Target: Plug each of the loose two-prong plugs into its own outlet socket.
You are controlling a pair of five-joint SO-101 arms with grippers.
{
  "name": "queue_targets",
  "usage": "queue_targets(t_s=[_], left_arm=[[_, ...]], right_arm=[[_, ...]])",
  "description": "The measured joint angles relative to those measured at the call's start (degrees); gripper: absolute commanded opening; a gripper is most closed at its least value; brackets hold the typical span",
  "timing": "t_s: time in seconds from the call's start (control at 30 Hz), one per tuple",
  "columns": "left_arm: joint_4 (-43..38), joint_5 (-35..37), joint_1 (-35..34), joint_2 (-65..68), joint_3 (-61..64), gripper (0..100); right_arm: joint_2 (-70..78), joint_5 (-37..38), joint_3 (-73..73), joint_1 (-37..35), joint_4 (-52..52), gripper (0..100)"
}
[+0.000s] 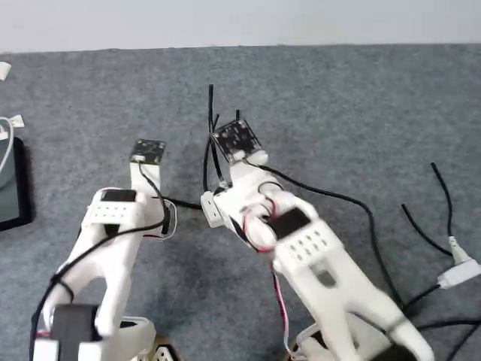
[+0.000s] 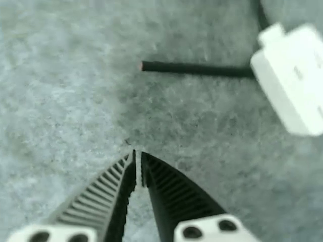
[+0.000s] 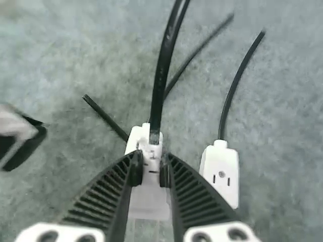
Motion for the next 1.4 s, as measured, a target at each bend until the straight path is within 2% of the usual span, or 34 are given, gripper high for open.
queue_targets(t_s=[0.17,0.3,0.43,0.73,1.03,1.13,1.23,1.4], left_arm=[[1.2,-9.0,0.9,1.8,-1.1,1],[1.5,-14.5,4.8,-0.3,1.4,1],[1.5,-19.3,7.9,-5.8,6.2,1],[1.2,-24.8,13.0,-22.3,17.6,1],[1.5,-23.6,14.2,-31.0,21.4,1],[0.7,-21.2,13.8,-31.1,21.5,1],[-3.3,-16.3,9.2,-31.1,22.5,2],[-9.0,-8.4,0.0,-31.1,22.6,2]], right_arm=[[-11.0,4.3,6.2,-2.4,0.5,0.9],[-13.4,5.4,7.8,-4.2,0.8,0.9],[-13.5,5.5,7.9,-5.2,1.1,0.9],[-13.5,5.5,7.9,-5.7,1.1,0.9],[-13.5,5.5,7.9,-5.8,1.1,0.9],[-13.5,1.8,9.1,-4.7,-0.6,0.9],[-12.0,-1.1,10.6,-3.3,-6.0,0.9],[-2.5,-1.8,10.7,-3.3,-14.6,0.9]])
